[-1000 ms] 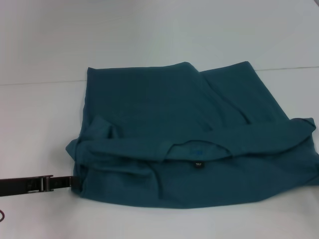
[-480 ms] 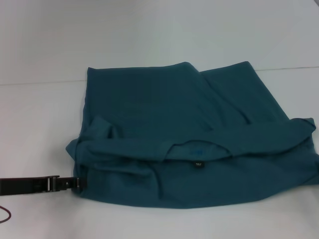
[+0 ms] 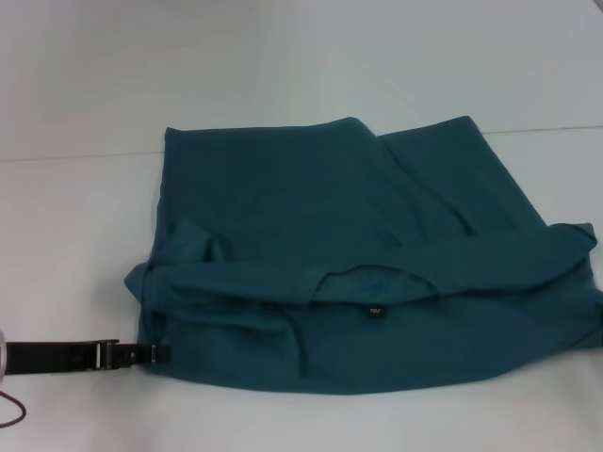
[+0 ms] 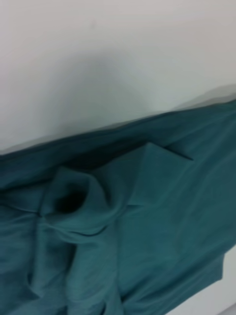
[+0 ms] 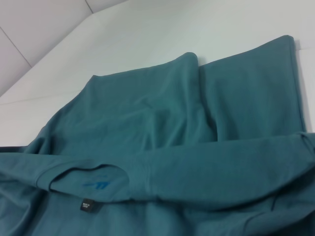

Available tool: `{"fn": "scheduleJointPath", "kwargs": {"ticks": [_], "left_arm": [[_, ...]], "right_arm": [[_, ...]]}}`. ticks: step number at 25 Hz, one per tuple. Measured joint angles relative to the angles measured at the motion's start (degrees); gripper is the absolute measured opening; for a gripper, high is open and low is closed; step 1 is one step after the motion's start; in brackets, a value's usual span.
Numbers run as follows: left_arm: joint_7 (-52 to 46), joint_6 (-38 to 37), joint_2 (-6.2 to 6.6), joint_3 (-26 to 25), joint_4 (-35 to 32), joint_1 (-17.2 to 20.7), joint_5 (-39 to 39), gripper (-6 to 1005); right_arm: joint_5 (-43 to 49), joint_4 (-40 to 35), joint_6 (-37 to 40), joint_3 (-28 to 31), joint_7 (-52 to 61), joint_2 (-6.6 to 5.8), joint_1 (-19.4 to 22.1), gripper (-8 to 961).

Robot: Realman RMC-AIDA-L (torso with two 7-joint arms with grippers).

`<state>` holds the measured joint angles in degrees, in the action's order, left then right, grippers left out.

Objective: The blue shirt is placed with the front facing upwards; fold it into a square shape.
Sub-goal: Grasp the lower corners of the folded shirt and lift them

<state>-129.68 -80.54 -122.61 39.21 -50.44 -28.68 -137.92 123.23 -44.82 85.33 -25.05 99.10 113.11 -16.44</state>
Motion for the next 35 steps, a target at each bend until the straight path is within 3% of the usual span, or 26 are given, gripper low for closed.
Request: {"fn": "scheduleJointPath", "kwargs": {"ticks": [32, 35], "left_arm": [[-0.34, 1.04, -0.36, 2.27, 1.56, -1.83, -0.24, 752], [-0.36, 1.73, -0.49, 3.55, 1.48, -1.83, -0.24, 704]], "right_arm": [[-0.17, 0.00, 0.03, 0.01, 0.04, 0.00, 0.06, 31], [-0.19, -0.09, 0.13, 0.00, 0.09, 0.00, 0.01, 31]]}}
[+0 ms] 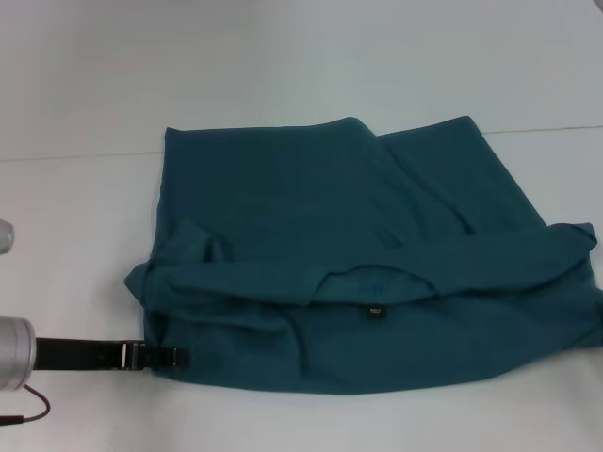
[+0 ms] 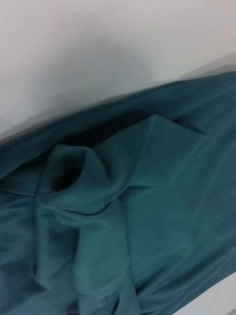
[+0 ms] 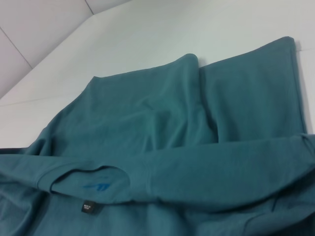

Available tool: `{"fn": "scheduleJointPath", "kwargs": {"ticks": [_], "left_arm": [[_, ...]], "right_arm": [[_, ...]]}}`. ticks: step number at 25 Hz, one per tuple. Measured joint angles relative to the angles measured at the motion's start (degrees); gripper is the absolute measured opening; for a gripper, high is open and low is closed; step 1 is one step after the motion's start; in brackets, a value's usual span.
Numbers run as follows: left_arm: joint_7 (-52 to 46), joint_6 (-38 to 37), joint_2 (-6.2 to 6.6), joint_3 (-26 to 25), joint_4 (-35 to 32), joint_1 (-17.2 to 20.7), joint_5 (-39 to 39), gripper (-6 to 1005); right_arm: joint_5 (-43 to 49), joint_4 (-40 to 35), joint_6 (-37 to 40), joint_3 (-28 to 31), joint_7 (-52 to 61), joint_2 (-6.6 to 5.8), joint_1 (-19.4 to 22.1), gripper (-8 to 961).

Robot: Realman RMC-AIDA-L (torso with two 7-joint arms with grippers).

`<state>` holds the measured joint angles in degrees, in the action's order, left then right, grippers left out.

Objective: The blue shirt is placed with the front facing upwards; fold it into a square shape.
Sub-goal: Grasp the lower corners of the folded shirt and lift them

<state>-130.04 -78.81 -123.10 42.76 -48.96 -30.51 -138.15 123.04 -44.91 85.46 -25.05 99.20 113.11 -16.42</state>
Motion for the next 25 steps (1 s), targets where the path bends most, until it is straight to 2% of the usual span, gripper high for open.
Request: {"fn": "scheduleJointPath", "kwargs": {"ticks": [13, 18, 23, 25], "left_arm": [[0.05, 2.41, -0.13, 2.42, -0.20, -0.16, 0.00, 423], [0.05, 2.61, -0.13, 2.42, -0.05, -0.16, 0.00, 188], [-0.13, 2.27, -0.11, 2.35, -0.51, -0.15, -0.60, 55], [-0.21, 1.45, 0.06, 2.24, -1.21, -0.10, -0.82, 59]], "right_arm": [[-0.01, -0.27, 0.30, 0.68, 0.00, 0.16, -0.10, 31], [0.00, -0.27, 0.33, 0.90, -0.02, 0.18, -0.10, 31], [0.05, -0.26, 0.33, 1.07, -0.11, 0.18, -0.10, 31], [0.12, -0.26, 0.33, 1.07, -0.11, 0.17, -0.06, 31]]}}
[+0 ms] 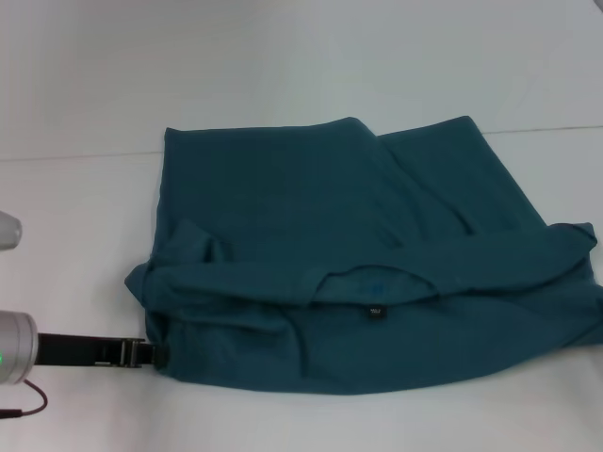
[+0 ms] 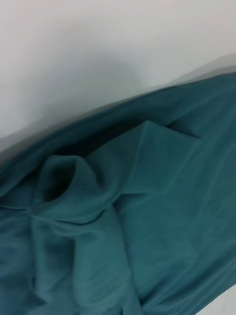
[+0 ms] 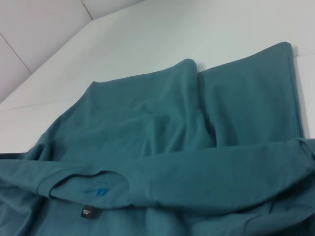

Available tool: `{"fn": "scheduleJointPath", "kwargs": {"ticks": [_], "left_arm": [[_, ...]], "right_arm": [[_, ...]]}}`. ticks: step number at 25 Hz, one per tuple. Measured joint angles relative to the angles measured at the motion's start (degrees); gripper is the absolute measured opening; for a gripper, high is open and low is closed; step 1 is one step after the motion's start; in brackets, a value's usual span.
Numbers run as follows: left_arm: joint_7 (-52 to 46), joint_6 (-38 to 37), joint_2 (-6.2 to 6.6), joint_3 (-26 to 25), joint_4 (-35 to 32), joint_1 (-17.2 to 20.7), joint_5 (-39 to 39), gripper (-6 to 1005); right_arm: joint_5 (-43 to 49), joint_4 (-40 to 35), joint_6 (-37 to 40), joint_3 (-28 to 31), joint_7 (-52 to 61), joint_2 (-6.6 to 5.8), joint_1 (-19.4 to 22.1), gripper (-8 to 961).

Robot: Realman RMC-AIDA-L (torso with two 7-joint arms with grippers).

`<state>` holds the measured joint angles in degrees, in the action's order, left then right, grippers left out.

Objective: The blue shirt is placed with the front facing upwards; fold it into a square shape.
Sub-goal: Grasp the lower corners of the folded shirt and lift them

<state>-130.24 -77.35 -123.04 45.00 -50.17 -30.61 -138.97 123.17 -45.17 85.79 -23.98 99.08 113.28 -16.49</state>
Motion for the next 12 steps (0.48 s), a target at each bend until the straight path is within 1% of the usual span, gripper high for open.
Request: {"fn": "scheduleJointPath", "kwargs": {"ticks": [4, 9, 12], "left_arm": [[-0.06, -2.47, 0.38, -0.39, -1.62, 0.33, -0.11, 70], [-0.08, -5.37, 0.42, -1.00, -4.07, 0.92, -0.18, 86], [-0.09, -5.90, 0.44, -1.25, -4.74, 1.06, -0.19, 95]], "right_arm": [[0.06, -0.05, 0.23, 0.07, -0.02, -0.15, 0.30, 31], [0.05, -0.10, 0.80, 0.32, -0.03, -0.41, 0.54, 31], [0.09, -0.10, 1.06, 0.36, -0.03, -0.58, 0.42, 31]]}}
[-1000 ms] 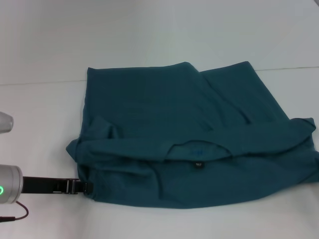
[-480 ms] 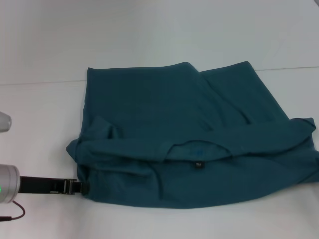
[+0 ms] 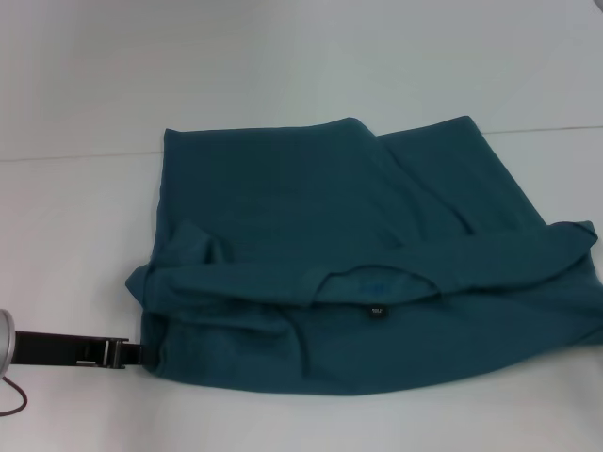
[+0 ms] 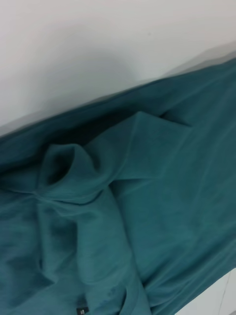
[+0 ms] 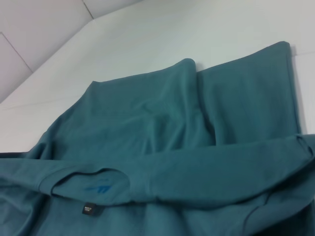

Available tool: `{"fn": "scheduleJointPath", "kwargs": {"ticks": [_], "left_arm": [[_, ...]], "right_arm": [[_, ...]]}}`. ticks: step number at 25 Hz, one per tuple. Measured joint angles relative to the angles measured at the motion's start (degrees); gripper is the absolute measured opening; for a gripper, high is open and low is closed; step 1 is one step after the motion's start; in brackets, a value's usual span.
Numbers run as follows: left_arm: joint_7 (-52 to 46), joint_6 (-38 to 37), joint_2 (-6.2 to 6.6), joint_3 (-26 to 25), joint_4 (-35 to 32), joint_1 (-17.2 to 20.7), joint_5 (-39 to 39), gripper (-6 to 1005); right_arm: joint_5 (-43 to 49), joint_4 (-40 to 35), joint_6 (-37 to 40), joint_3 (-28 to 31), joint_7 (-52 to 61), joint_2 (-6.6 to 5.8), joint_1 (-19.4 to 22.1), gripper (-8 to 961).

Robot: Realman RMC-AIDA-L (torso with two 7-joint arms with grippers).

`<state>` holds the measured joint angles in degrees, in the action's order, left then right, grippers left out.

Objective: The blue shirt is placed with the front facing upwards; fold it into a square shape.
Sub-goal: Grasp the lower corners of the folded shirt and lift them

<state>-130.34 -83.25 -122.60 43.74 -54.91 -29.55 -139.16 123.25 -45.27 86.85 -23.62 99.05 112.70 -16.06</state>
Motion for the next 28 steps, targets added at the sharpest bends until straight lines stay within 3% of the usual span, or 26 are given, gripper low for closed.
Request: {"fn": "scheduleJointPath", "kwargs": {"ticks": [17, 19, 25, 28], "left_arm": [[-8.01, 0.73, 0.00, 0.06, 0.15, -0.38, -2.72, 148], [-9.13, 1.17, 0.00, 0.26, 0.16, -0.48, -2.74, 328], [-10.72, 2.02, 0.00, 0.72, 1.39, -1.65, -3.42, 570], [-10.92, 2.11, 0.00, 0.73, 1.84, -1.92, -3.49, 610]], "right_arm": [[0.06, 0.01, 0.34, -0.03, 0.00, -0.03, -0.61, 31], [0.06, 0.01, 0.34, -0.03, -0.01, -0.03, -0.63, 31], [0.03, 0.01, 0.34, -0.02, -0.09, -0.03, -0.64, 31], [0.01, 0.01, 0.34, -0.02, -0.09, -0.03, -0.60, 31]]}}
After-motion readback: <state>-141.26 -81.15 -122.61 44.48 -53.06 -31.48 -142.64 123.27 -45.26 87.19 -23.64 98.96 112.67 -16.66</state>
